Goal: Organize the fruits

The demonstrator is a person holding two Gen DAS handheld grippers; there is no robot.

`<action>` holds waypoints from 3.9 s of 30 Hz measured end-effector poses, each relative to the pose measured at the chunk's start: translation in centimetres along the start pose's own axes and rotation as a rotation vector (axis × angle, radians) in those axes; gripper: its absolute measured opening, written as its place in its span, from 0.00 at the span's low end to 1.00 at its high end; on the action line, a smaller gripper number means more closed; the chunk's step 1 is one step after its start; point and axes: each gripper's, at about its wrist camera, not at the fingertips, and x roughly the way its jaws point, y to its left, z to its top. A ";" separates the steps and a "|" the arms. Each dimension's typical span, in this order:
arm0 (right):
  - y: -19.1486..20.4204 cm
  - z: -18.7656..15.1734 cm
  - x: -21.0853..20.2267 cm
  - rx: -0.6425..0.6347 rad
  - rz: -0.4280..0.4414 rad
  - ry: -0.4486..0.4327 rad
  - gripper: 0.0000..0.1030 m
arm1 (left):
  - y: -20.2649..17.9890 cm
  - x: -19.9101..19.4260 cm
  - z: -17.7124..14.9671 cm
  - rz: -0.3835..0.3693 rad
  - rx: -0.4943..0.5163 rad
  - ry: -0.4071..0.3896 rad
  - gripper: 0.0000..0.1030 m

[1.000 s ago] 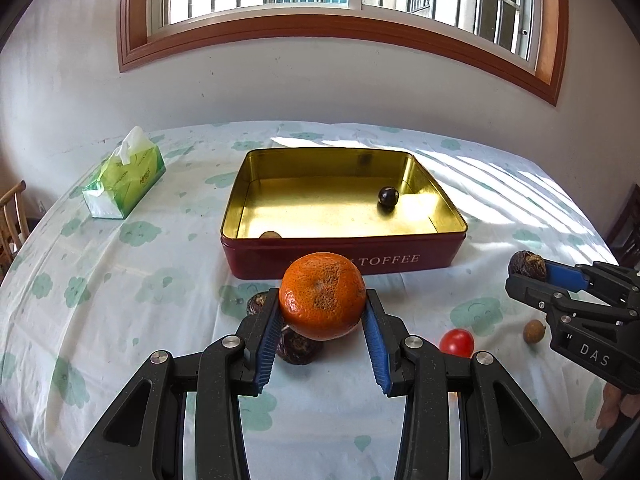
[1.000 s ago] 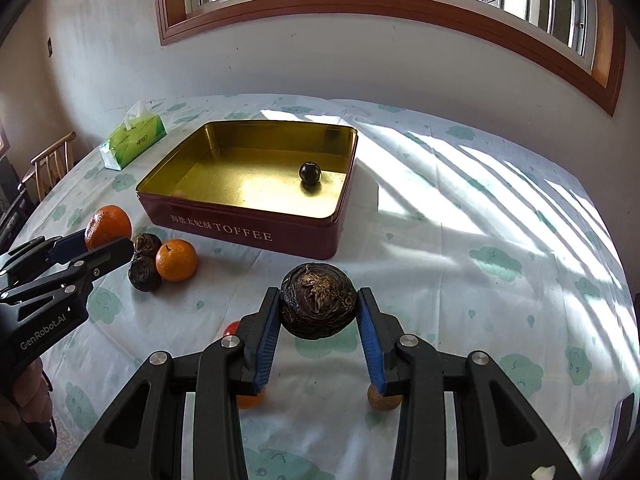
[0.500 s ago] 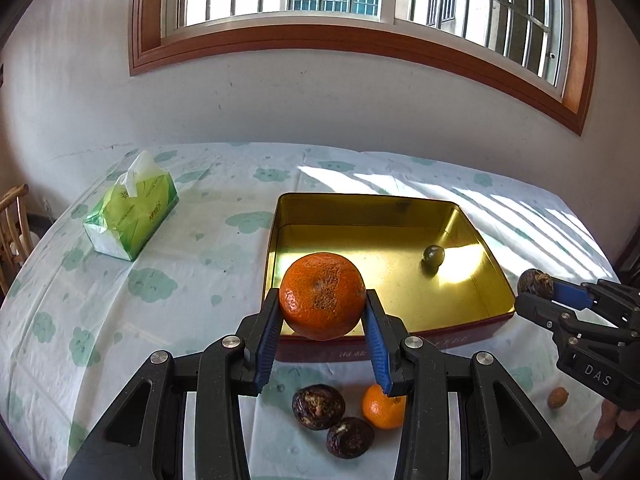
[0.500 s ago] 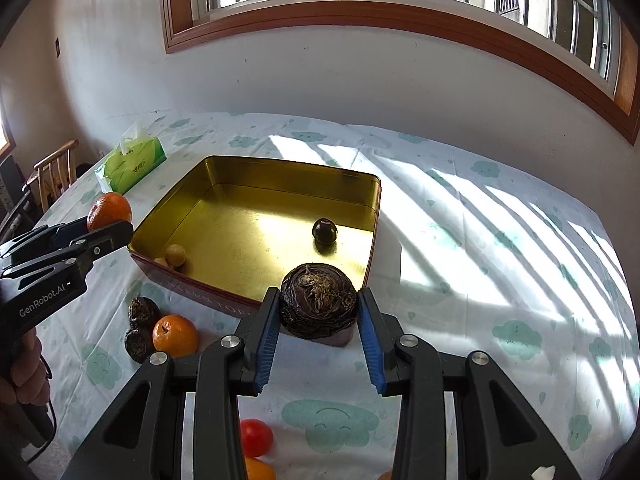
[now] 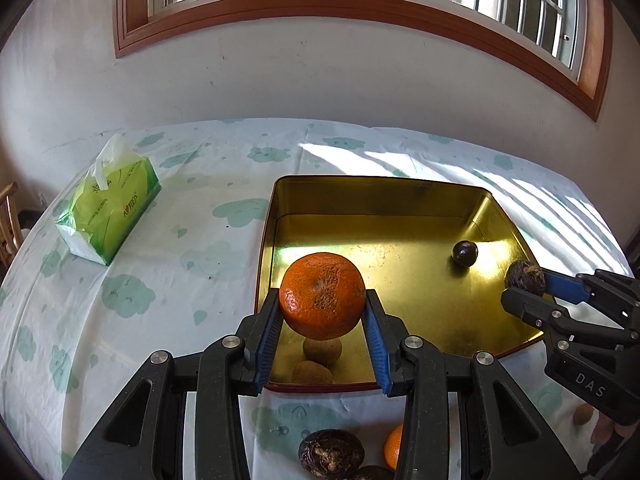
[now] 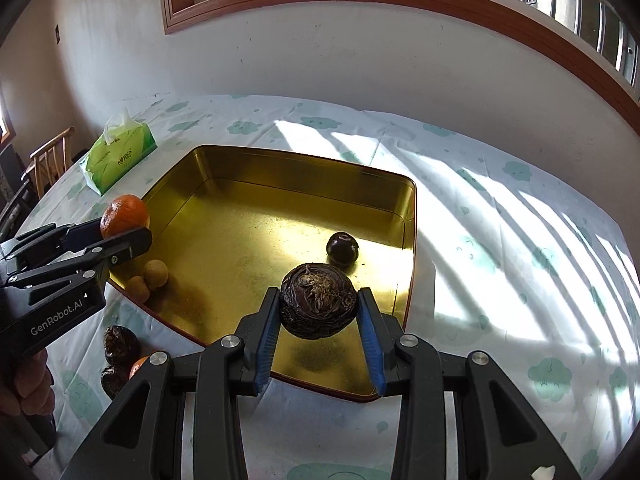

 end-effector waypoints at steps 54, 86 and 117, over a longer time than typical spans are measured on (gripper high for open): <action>0.8 -0.3 -3.0 0.014 0.003 -0.024 0.48 | -1.9 -3.3 -1.3 0.054 0.055 -0.015 0.51; -3.2 -13.0 -11.4 0.105 -0.079 0.016 0.48 | -0.4 -9.4 -13.6 0.092 -0.042 0.059 0.52; -3.7 -18.3 -9.5 0.143 -0.092 0.086 0.40 | -0.4 -9.9 -17.6 0.096 -0.049 0.069 0.54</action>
